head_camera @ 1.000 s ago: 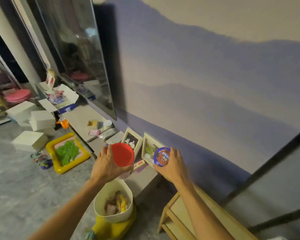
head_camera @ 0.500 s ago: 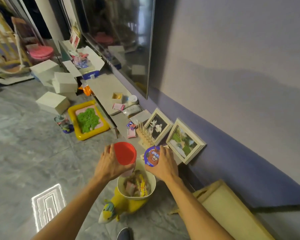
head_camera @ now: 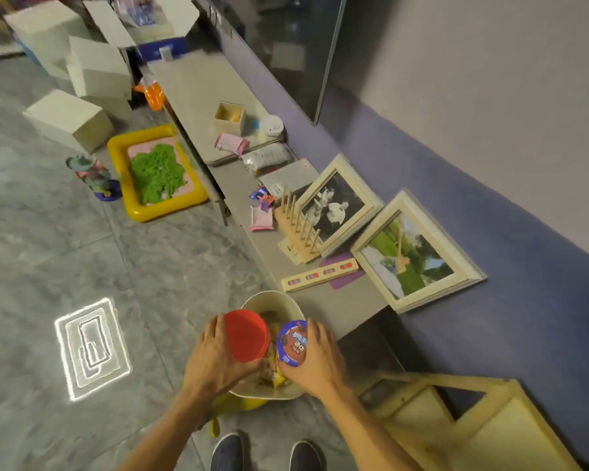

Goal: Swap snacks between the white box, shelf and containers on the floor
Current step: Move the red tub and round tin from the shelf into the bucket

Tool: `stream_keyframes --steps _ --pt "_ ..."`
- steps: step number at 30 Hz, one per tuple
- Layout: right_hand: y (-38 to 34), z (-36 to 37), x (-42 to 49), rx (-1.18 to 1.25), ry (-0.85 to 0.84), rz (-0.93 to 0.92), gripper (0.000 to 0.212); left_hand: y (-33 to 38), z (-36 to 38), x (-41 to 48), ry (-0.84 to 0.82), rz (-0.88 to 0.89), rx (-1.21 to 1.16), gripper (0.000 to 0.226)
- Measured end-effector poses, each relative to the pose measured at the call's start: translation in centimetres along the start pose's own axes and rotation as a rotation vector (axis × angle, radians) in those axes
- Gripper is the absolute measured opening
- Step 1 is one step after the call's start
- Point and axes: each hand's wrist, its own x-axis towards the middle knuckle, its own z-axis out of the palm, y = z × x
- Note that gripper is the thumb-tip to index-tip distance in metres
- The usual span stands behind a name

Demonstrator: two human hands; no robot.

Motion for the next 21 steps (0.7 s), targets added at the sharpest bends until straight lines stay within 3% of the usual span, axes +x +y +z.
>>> stream_keyframes --steps 5,11,16,21 --pt "1.6 5.5 2.1 -0.010 -0.034 -0.015 0.118 -3.7 5.2 1.1 0.001 -0.036 0.070 0.162" --pt "2.3 6.9 2.1 -0.039 -0.069 0.017 0.116 -4.8 7.3 1.4 -0.036 -0.043 0.051 0.161" --pt "1.6 4.1 0.7 -0.029 -0.050 0.005 0.108 -3.2 5.2 0.2 -0.048 -0.035 -0.021 0.148" --pt "-1.5 -2.8 -1.1 -0.026 0.042 -0.047 0.111 0.7 -1.4 -2.0 0.019 0.002 -0.045 0.136"
